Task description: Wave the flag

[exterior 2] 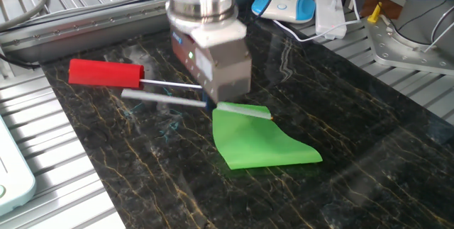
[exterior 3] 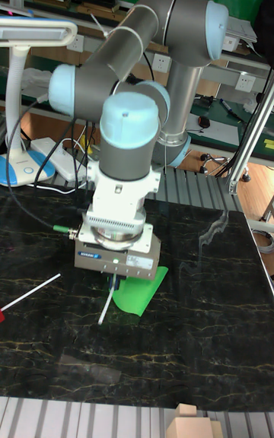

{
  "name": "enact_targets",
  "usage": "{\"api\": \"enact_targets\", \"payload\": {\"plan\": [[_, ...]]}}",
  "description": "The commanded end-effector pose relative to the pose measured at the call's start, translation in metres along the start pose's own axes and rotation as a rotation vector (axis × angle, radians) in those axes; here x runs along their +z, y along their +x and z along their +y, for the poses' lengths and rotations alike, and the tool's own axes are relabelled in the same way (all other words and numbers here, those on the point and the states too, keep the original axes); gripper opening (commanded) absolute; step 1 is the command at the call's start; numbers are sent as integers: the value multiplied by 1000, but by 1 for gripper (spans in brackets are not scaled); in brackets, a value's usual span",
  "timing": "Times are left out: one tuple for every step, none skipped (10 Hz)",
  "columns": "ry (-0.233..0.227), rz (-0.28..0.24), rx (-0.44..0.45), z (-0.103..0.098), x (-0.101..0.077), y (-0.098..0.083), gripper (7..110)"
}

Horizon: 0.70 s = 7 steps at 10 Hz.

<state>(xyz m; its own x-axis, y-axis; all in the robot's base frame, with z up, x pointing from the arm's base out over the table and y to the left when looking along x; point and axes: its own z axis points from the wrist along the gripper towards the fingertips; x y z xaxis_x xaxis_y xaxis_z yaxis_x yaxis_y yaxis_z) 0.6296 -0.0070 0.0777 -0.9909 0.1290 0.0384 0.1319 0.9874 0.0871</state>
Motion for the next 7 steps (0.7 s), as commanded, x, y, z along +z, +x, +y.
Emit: {"api": "enact_targets", "payload": {"plan": [[-34, 14, 6, 10, -26, 15, 7], [-36, 16, 6, 11, -31, 18, 7], [-42, 17, 5, 12, -35, 21, 7], [-49, 18, 7, 14, -40, 24, 7], [-51, 20, 8, 15, -46, 29, 7], [-54, 22, 8, 15, -52, 33, 7], [-62, 23, 8, 17, -59, 37, 7]]}}
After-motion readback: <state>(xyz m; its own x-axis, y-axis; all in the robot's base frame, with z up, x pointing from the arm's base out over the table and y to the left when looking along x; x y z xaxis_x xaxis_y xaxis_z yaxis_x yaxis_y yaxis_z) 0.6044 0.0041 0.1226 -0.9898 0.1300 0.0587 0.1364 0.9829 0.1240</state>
